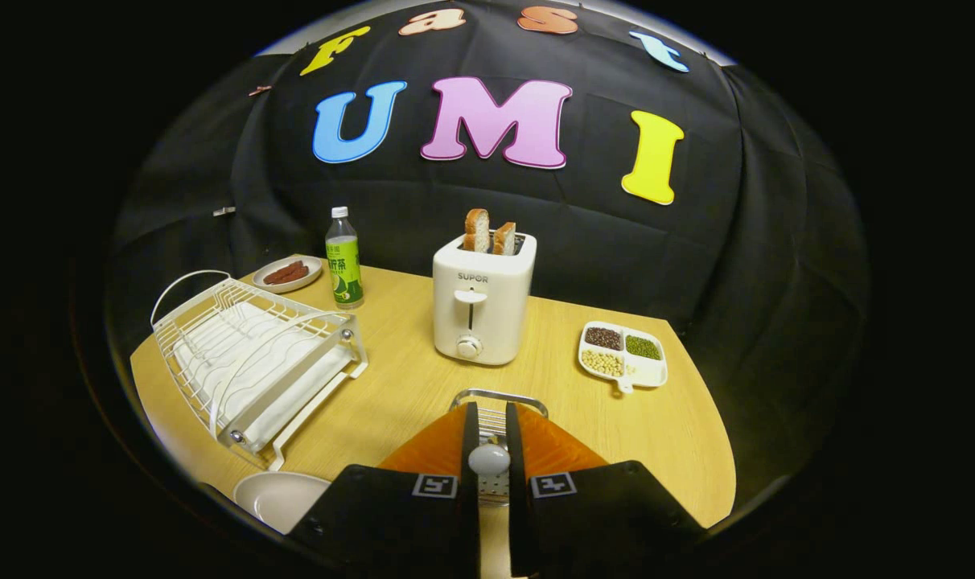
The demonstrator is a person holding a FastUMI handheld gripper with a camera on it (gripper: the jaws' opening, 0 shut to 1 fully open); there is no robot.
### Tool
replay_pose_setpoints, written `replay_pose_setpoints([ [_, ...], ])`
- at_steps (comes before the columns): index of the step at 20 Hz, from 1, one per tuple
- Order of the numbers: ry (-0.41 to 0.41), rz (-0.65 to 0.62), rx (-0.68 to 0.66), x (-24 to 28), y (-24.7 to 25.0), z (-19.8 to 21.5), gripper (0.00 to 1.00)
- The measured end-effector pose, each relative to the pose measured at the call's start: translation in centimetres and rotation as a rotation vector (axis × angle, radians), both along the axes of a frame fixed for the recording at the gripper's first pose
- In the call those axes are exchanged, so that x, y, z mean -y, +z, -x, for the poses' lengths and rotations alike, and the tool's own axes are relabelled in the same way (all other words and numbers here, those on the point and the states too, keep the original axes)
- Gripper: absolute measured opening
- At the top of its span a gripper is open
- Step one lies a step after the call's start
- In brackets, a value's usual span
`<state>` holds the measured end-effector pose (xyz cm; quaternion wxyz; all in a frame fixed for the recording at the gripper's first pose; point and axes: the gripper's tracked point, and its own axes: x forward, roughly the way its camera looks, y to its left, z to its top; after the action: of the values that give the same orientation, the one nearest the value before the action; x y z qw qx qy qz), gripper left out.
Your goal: Take the plate from the dish rack, then take the spoon from the basket and place it into the plate.
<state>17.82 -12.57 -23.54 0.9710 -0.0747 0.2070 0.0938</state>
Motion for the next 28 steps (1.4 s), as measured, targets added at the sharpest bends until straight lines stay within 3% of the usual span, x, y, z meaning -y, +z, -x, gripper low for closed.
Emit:
replay_pose_setpoints([
  [7,0.010,-0.046,0.035,0.8,4.4,0.3,0.15],
  [12,0.087,-0.063,0.114,0.0,10.7,1.8,0.15],
  [16,0.157,-0.157,0.107,-2.1,13.6,4.2,0.15],
  [22,0.266,-0.168,0.039,-5.2,12.3,9.0,0.15],
  [28,0.385,-0.157,-0.054,-9.2,7.3,13.2,0.15],
])
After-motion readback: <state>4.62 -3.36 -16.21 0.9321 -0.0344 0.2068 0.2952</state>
